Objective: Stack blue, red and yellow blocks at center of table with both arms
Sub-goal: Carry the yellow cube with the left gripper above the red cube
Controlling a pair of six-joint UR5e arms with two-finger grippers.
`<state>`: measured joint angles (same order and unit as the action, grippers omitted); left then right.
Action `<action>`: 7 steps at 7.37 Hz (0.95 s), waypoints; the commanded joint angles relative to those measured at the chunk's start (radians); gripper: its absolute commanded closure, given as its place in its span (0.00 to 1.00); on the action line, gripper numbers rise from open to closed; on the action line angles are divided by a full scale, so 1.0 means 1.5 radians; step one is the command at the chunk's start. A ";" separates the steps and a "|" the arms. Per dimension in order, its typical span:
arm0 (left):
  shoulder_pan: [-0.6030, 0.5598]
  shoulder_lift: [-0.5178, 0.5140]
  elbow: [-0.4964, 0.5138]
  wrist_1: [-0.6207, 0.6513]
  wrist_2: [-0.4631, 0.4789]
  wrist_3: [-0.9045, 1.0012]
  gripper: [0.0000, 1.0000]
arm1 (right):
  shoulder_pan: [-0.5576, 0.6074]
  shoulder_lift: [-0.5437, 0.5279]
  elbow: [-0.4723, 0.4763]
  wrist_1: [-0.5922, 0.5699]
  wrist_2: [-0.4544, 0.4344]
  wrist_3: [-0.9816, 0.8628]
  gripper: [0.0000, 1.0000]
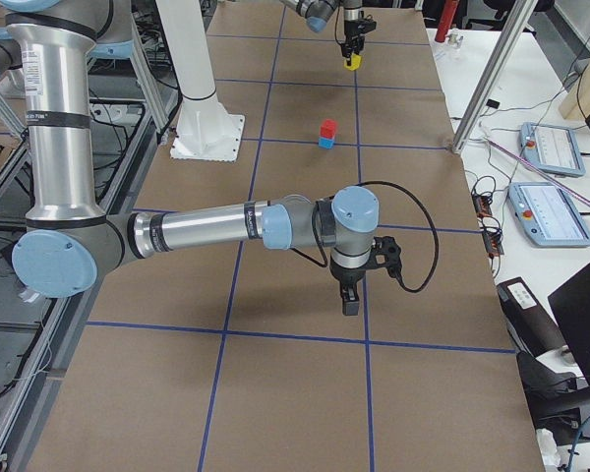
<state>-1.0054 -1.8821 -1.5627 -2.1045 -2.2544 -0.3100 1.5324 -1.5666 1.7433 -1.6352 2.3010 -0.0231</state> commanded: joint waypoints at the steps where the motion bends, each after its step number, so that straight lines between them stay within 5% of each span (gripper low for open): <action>1: 0.037 -0.102 -0.097 0.185 0.058 -0.192 1.00 | 0.000 -0.001 0.000 0.000 0.000 0.002 0.00; 3: 0.147 -0.231 -0.117 0.348 0.152 -0.302 1.00 | 0.002 -0.001 0.001 0.000 0.001 0.003 0.00; 7: 0.308 -0.420 -0.018 0.408 0.274 -0.420 1.00 | 0.003 0.000 0.000 0.000 0.002 0.004 0.00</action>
<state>-0.6023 -2.4370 -1.6491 -1.5053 -1.8952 -0.8970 1.5370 -1.5669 1.7428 -1.6353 2.3035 -0.0170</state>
